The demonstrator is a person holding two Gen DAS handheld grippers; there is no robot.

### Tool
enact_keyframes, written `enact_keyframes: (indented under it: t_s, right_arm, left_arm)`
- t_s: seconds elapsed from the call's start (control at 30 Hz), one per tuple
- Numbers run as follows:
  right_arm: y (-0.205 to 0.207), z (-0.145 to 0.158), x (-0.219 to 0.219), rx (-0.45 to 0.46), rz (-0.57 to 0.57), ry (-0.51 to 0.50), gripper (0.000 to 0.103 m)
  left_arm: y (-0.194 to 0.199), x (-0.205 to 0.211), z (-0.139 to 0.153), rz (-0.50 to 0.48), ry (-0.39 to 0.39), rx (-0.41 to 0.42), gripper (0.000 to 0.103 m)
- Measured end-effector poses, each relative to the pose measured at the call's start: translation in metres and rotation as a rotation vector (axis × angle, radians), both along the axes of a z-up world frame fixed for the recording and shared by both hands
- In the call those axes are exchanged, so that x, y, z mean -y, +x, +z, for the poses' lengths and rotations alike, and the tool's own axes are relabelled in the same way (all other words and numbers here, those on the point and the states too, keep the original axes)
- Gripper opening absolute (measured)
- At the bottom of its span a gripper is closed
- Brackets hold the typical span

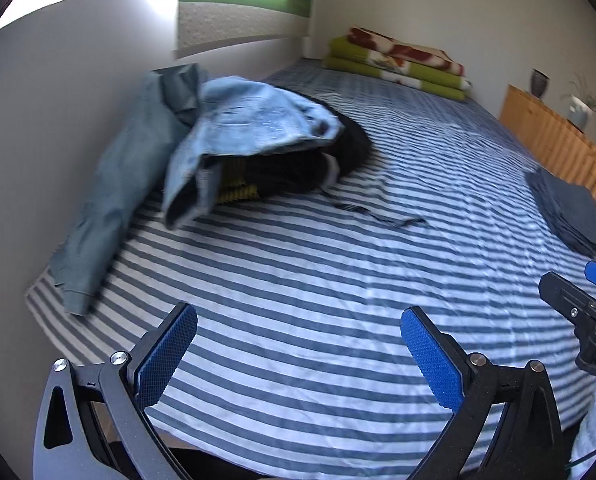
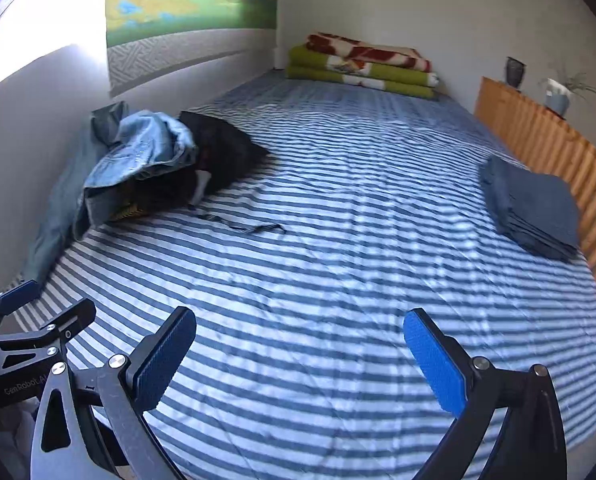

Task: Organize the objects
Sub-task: 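Reach both tools to the clothes pile and grasp the light-blue denim jacket with the right tool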

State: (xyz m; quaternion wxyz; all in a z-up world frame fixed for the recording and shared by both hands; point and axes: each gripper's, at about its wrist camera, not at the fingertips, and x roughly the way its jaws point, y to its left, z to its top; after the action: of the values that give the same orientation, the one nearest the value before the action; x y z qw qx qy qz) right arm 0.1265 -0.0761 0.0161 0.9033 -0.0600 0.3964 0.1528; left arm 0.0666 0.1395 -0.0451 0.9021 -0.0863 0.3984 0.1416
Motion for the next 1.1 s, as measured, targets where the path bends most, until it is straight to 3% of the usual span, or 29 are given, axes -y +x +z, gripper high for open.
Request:
enact_keyframes:
  t_s: [0.23, 0.37, 0.5, 0.73, 1.1]
  right_arm:
    - [0.041, 0.005, -0.072, -0.028, 0.132, 0.042, 0.102]
    - [0.061, 0.010, -0.109, -0.033, 0.197, 0.058, 0.102]
    - [0.082, 0.010, -0.152, -0.037, 0.255, 0.048, 0.102]
    - [0.108, -0.001, -0.227, -0.047, 0.347, -0.004, 0.102]
    - [0.150, -0.003, -0.300, -0.102, 0.409, 0.044, 0.102]
  left_arm:
    - [0.002, -0.069, -0.006, 0.124, -0.001, -0.007, 0.103]
    - [0.005, -0.102, -0.016, 0.165, -0.062, -0.019, 0.103]
    - [0.010, -0.138, -0.032, 0.197, -0.189, -0.034, 0.103]
    - [0.025, -0.175, -0.052, 0.255, -0.203, -0.041, 0.103]
    - [0.045, -0.209, -0.077, 0.294, -0.193, -0.055, 0.103]
